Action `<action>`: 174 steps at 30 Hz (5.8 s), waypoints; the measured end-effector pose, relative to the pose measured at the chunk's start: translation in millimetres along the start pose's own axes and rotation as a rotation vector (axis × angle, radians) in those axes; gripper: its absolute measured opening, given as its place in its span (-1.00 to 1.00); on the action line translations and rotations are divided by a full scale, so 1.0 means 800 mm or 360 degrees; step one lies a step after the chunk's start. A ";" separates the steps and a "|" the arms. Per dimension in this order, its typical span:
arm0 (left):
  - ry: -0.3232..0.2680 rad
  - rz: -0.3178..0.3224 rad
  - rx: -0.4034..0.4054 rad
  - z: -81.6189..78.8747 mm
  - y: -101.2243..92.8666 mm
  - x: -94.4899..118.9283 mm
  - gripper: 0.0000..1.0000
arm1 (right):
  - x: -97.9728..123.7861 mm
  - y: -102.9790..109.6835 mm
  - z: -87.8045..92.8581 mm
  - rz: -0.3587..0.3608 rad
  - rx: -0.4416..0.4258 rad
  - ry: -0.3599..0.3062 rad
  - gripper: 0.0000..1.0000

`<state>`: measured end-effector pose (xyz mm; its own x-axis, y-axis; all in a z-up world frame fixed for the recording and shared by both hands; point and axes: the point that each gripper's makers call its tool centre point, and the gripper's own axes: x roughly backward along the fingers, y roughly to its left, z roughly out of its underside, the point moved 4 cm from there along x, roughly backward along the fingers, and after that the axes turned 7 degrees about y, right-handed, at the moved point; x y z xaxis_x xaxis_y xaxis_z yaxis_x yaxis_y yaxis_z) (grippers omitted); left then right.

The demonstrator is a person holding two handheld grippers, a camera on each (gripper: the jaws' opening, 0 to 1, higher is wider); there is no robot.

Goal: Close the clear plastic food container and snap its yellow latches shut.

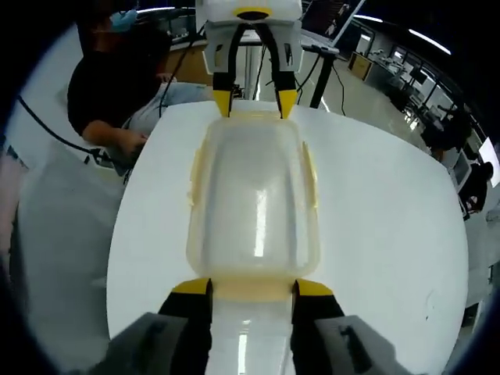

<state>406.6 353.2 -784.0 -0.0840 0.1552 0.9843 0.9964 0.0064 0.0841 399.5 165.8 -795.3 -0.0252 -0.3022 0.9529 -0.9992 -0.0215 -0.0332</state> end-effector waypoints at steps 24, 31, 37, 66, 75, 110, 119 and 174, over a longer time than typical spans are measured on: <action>-0.0053 -0.0050 -0.0086 -0.105 -0.001 0.015 -0.26 | 0.060 0.014 0.087 0.0053 -0.0040 0.0064 -0.27; -0.0078 -0.0043 -0.0116 -0.142 0.000 0.011 -0.26 | 0.071 0.018 0.120 0.0048 -0.0075 0.0092 -0.27; -0.0114 -0.0029 -0.0132 -0.170 -0.003 0.007 -0.26 | 0.079 0.023 0.147 0.0039 -0.0097 0.0127 -0.27; -0.0202 0.0026 -0.0166 -0.261 -0.008 -0.025 -0.26 | 0.098 0.036 0.240 -0.0011 -0.0146 0.0250 -0.27; -0.0187 0.0038 -0.0164 -0.264 -0.008 -0.033 -0.26 | 0.091 0.034 0.246 -0.0022 -0.0143 0.0265 -0.26; -0.0333 0.0148 0.0316 -0.246 -0.014 -0.027 -0.01 | 0.109 0.036 0.270 0.0083 -0.0497 0.0129 -0.22; -0.0491 0.0147 0.0673 -0.253 -0.011 -0.020 -0.05 | 0.125 0.032 0.266 0.0144 -0.0876 -0.0058 -0.23; -0.0694 0.0439 0.1439 -0.255 -0.022 -0.050 -0.43 | 0.079 0.042 0.238 -0.0200 -0.1488 -0.0373 -0.32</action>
<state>391.2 145.2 -793.0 -0.0223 0.6063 0.7949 0.6293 0.6263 -0.4601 370.2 -35.3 -793.3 -0.0112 -0.5337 0.8456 -0.6178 0.6686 0.4139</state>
